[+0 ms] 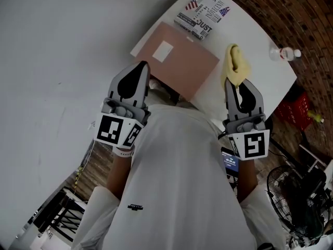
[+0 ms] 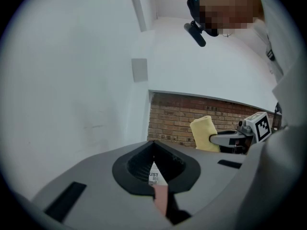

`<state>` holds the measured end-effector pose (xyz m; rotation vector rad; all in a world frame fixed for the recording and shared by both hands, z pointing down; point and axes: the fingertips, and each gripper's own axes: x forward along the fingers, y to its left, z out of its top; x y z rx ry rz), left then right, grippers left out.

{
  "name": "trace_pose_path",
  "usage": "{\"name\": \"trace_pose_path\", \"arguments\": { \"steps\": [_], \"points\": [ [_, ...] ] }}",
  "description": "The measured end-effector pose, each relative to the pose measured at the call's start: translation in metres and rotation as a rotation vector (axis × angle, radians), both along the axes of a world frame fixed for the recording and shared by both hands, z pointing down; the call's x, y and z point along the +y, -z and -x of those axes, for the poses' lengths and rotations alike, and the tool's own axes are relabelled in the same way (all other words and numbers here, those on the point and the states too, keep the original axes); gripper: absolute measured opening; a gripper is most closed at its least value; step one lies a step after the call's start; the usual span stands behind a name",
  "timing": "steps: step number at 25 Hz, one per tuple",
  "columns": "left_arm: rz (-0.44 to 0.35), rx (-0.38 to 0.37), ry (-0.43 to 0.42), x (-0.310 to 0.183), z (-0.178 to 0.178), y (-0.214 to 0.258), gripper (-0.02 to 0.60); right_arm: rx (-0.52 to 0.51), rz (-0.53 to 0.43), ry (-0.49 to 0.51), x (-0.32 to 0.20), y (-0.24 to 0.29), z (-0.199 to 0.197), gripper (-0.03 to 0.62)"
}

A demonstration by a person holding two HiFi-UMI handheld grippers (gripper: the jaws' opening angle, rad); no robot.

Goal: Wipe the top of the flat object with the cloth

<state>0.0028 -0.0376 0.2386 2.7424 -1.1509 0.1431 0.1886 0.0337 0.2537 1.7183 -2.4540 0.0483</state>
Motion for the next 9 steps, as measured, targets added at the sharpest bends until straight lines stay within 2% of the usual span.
{"name": "trace_pose_path", "arguments": {
  "steps": [9],
  "points": [
    [0.021,-0.009,-0.01,0.014,0.002,-0.005,0.015,-0.017,0.016,-0.01,0.007,-0.003,0.006,0.054]
  ]
}}
